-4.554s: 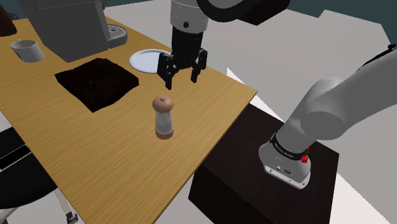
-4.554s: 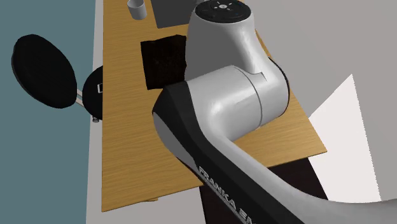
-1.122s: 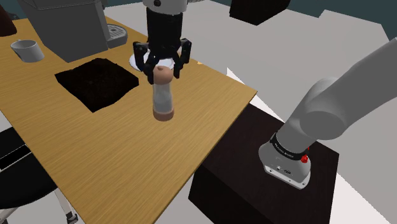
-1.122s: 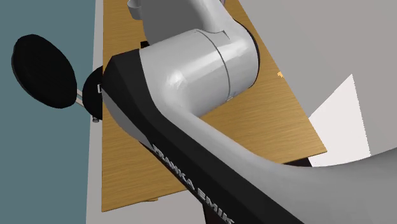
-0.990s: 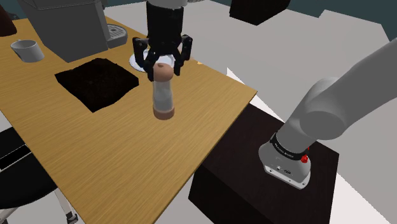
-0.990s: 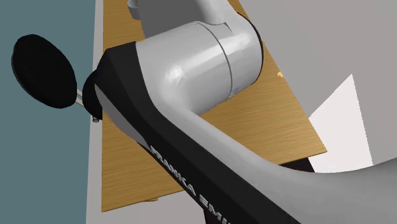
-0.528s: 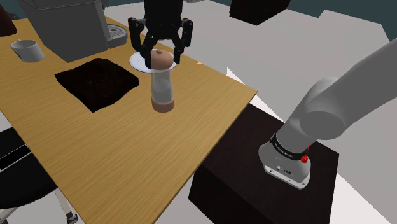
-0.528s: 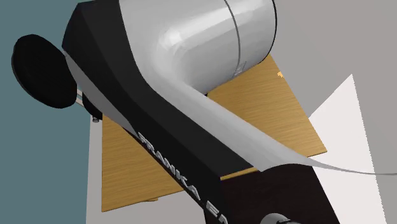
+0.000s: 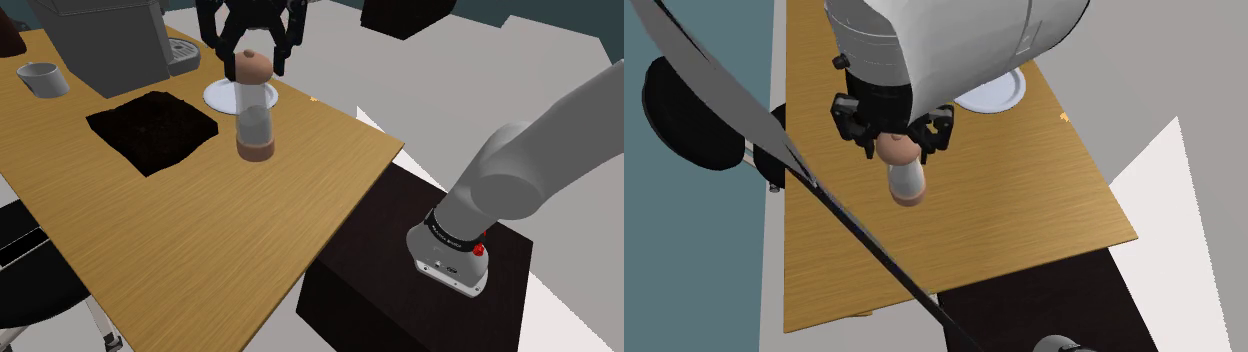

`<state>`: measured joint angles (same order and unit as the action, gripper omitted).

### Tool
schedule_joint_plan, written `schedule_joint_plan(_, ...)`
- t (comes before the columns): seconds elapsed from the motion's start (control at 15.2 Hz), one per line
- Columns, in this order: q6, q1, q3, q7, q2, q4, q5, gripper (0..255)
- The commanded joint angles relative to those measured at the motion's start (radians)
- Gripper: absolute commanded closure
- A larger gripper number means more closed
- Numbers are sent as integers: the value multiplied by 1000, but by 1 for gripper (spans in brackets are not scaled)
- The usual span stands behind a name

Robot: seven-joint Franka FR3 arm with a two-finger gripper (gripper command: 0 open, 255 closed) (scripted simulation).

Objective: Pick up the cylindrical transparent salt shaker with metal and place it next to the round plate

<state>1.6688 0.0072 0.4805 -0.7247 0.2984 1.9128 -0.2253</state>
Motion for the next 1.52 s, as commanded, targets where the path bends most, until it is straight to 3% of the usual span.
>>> schedule_joint_plan(0.0,-25,-2,-2,-3,-5,-30,3,255)
schedule_joint_plan(0.59,-139,-8,-3,-25,-39,-176,19,255)
schedule_joint_plan(1.45,15,-99,-99,175,-248,-189,115,255)
